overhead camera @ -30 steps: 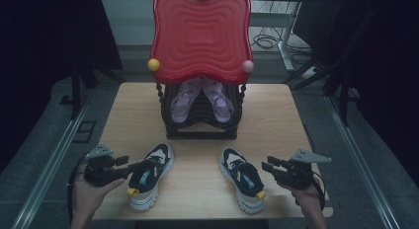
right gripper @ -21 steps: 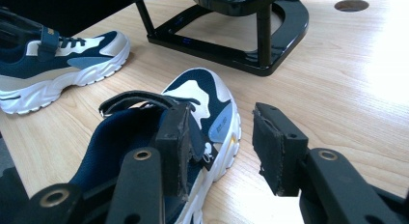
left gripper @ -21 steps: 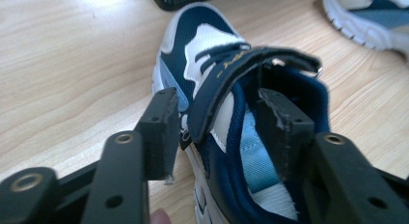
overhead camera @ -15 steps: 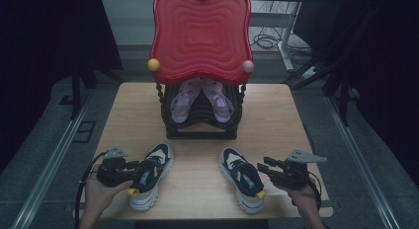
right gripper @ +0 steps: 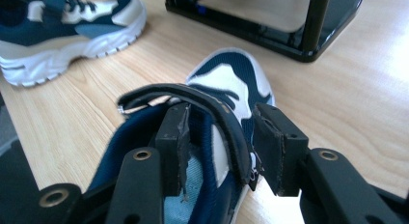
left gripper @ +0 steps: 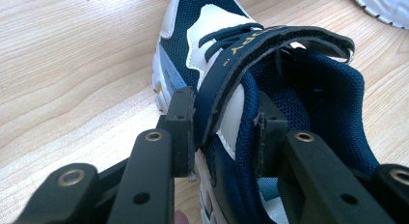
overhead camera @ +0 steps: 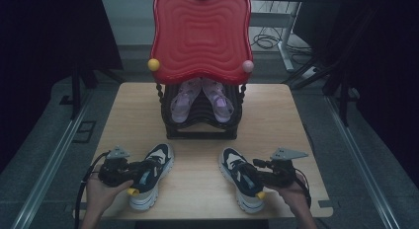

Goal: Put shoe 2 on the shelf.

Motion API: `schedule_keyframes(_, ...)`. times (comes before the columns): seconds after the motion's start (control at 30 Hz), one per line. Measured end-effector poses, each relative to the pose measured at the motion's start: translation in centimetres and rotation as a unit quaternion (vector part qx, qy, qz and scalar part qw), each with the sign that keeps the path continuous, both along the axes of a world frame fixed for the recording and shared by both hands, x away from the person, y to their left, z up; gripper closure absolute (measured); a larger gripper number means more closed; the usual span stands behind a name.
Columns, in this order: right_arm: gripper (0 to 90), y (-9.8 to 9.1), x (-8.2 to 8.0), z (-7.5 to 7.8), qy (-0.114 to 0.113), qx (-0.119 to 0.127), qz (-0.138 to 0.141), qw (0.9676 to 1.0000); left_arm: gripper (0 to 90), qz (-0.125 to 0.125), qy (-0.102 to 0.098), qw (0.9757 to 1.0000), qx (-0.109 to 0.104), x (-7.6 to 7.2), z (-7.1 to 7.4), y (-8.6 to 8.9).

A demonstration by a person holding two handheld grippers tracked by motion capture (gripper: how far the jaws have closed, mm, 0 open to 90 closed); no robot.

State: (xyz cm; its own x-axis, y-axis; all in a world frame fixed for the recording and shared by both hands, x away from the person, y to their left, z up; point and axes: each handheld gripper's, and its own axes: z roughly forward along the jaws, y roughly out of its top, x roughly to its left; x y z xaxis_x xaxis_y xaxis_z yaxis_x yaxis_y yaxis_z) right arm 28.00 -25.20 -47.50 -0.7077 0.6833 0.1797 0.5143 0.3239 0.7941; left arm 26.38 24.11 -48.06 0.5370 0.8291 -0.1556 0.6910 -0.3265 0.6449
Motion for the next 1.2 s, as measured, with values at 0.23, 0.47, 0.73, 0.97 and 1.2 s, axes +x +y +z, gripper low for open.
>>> schedule_keyframes(0.23, 61.7, 0.5, 1.1, -0.6, 0.039, -0.021, -0.001, 0.999, 66.7, 0.003, 0.0, 1.0, 0.002, 0.1, -0.1, -0.2)
schedule_keyframes(0.47, 68.2, 1.0, 1.4, -0.1, 0.053, -0.051, 0.007, 0.9973, 70.0, 0.009, -0.007, 0.9999, -0.002, 0.1, -0.2, -0.4)
schedule_keyframes(0.73, 71.0, 1.0, 1.0, -0.1, 0.036, -0.053, 0.003, 0.998, 72.2, 0.008, -0.015, 0.9998, -0.014, 0.0, -0.3, -0.5)
schedule_keyframes(0.97, 72.1, 0.6, 0.7, 0.0, 0.013, -0.036, 0.014, 0.9992, 72.3, 0.017, -0.036, 0.9977, -0.054, -0.5, 0.6, 0.6)
schedule_keyframes(1.2, 72.3, -0.8, 0.0, 0.9, -0.022, 0.02, 0.001, 0.9996, 72.2, 0.023, -0.058, 0.992, -0.109, -0.9, 1.2, 1.8)
